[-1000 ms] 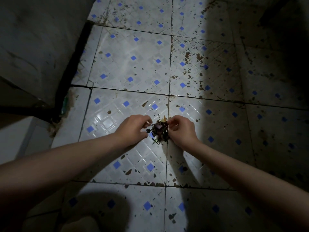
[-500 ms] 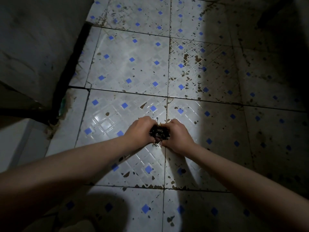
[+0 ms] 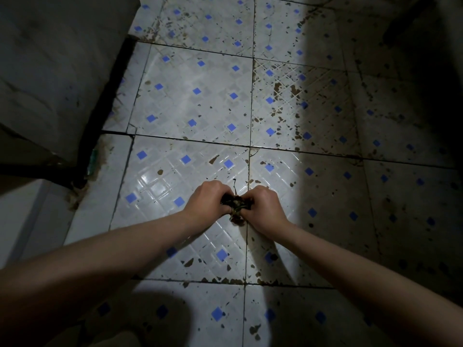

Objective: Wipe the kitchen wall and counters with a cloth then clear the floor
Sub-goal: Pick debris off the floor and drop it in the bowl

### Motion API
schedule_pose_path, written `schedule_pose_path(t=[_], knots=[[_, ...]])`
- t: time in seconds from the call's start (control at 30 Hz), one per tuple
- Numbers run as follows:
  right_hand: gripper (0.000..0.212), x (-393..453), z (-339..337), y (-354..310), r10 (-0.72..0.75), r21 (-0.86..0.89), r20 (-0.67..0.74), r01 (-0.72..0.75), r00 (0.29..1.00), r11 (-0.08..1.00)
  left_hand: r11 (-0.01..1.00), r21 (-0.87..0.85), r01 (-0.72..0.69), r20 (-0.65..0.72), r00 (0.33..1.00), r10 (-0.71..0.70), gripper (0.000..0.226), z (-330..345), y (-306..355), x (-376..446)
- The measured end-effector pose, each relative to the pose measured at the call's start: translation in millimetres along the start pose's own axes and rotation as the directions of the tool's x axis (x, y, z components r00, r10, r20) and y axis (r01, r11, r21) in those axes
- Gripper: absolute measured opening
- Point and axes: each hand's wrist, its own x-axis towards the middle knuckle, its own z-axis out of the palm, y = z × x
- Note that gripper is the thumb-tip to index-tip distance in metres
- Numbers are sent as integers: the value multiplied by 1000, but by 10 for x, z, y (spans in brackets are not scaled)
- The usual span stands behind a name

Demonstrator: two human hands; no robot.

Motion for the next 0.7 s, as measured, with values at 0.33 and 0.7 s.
schedule_pose_path(t=[0.33,0.7], knots=[[19,-61,-21,-27,3,58,-39,-1,999,998,999,-41,8,-27,1000,-9,22,-7,4,-22],[20,-45,-77,-18,123,160,-79,-110,989,981,999,-43,17,-26,999,-18,15,-9,-51,-17]])
